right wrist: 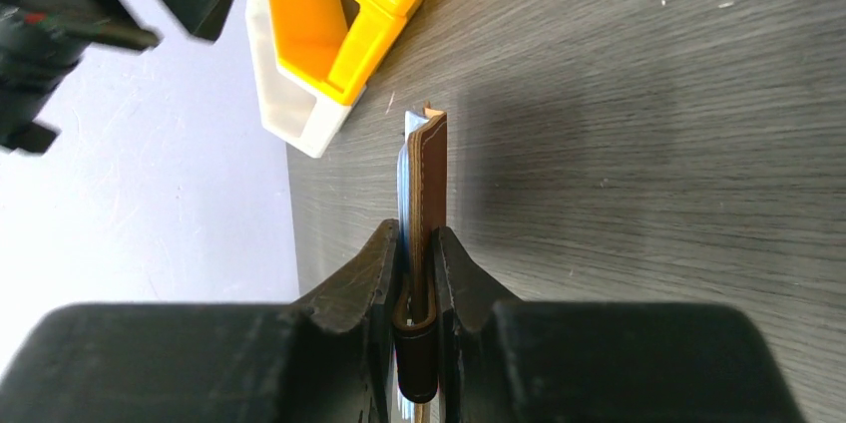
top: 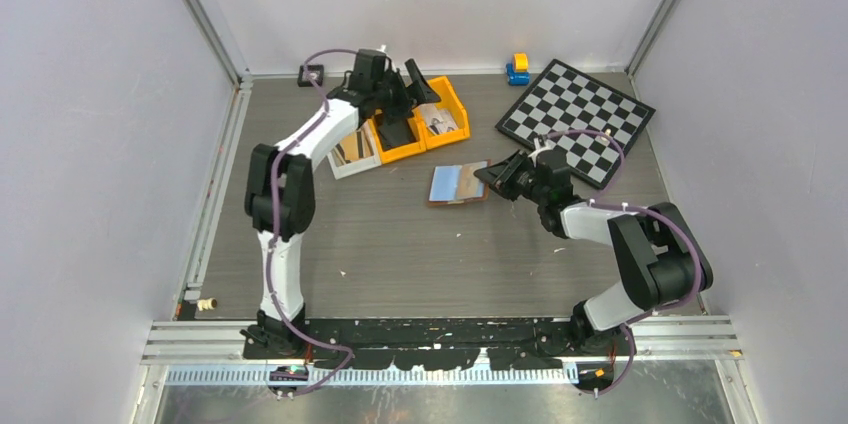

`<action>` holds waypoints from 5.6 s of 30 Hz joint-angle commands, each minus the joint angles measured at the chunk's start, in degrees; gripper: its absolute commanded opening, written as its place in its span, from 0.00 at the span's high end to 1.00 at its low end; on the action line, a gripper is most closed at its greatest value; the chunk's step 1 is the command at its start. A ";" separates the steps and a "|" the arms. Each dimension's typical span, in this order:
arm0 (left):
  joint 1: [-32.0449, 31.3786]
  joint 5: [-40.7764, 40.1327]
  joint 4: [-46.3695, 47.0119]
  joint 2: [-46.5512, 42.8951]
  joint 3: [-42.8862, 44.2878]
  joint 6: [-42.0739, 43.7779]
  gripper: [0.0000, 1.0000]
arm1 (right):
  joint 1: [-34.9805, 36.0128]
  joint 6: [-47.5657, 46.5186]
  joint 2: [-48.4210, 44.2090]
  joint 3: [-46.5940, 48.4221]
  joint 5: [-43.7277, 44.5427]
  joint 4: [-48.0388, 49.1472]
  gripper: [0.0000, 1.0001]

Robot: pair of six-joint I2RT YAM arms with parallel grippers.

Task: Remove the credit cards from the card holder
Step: Place the credit card in the storage box, then remove the credit card from the card holder.

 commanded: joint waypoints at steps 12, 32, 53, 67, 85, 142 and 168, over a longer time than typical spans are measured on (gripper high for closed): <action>-1.76 -15.67 3.06 -45.60 -40.99 -0.66 0.00 | 0.22 -4.25 -4.51 0.56 3.17 -0.94 0.99; 0.18 1.63 32.17 -50.41 -66.83 -9.03 0.02 | 1.54 -1.01 -8.15 4.78 4.55 -10.42 0.99; -3.31 5.80 41.95 -43.07 -66.59 -8.53 0.00 | 1.76 1.22 -7.22 0.46 -9.41 11.75 0.99; -3.35 10.95 56.20 -39.69 -68.75 -14.24 0.00 | 1.72 -2.57 -14.44 -0.42 -9.49 9.96 1.00; -5.05 19.36 74.14 -30.09 -66.33 -21.83 0.41 | 2.31 -0.06 -11.06 0.36 -12.46 13.69 1.00; -4.11 21.20 62.14 -31.73 -63.14 -17.89 0.88 | 6.73 -2.62 -5.69 4.52 -11.26 6.07 0.90; -4.18 21.45 59.95 -29.35 -62.32 -18.02 1.00 | 6.51 -6.80 -11.41 3.78 -6.19 -0.74 0.97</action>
